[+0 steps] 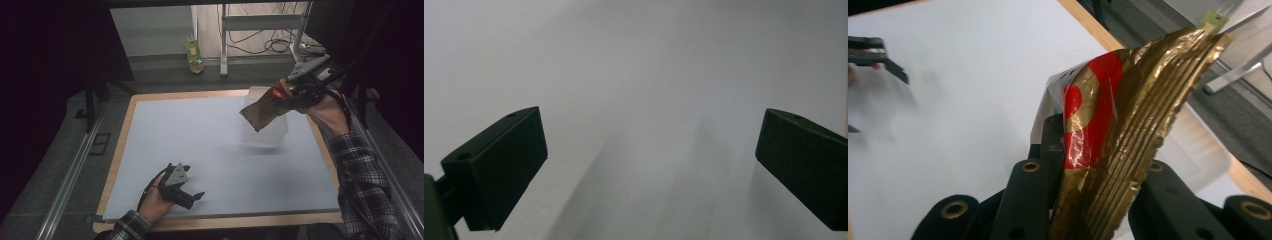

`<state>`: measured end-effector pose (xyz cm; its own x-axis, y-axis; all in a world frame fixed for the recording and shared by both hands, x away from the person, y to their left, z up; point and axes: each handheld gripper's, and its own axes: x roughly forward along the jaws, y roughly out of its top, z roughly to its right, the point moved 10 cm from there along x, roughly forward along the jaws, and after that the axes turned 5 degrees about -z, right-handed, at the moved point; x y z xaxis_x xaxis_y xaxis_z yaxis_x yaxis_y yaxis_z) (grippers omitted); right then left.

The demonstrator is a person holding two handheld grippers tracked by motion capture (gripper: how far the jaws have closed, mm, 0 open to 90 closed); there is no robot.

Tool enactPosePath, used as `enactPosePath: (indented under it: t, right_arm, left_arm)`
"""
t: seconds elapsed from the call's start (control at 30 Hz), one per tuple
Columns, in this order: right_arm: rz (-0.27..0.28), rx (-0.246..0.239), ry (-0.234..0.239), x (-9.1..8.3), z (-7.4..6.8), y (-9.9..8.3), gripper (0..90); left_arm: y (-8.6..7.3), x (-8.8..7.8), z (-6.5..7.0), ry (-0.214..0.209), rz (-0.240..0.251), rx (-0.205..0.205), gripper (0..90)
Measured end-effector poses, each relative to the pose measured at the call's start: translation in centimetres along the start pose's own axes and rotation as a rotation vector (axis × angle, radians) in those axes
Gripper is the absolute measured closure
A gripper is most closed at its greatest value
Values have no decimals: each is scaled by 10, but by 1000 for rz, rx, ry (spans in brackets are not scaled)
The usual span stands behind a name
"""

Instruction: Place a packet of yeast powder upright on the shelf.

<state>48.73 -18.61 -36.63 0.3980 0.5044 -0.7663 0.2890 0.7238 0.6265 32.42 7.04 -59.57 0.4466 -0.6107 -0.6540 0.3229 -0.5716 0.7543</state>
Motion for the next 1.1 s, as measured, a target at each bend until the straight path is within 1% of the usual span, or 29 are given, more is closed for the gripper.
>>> enactPosePath:
  t: [0.1, 0.3, 0.4, 0.57, 0.77, 0.9, 1.03, 1.1]
  right_arm:
    - [4, 9, -6, 1, 10, 0, 758]
    - [-25, 5, -33, 1, 30, -2, 758]
    - [-28, 8, -48, 1, 40, -3, 759]
    - [-51, -9, -72, 3, 55, -4, 759]
    - [-69, -53, -72, 10, 66, -7, 758]
    - [-101, -93, -65, 19, 71, -12, 758]
    - [-107, -128, -49, 27, 73, -15, 758]
    - [-114, -145, -33, 33, 72, -17, 758]
  left_arm:
    - [0, 0, 0, -1, -1, 0, 4]
    - [-1, 0, 0, -3, -4, 2, 4]
    - [-1, 1, 0, -2, -7, 5, 4]
    - [-1, 1, 0, -1, -4, -2, 4]
    - [-1, 1, -1, 0, -4, -3, 4]
    - [-2, 0, -1, 0, -4, -3, 4]
    - [-2, 0, -1, -1, -5, -2, 4]
    - [-2, 0, -1, -2, -9, -1, 5]
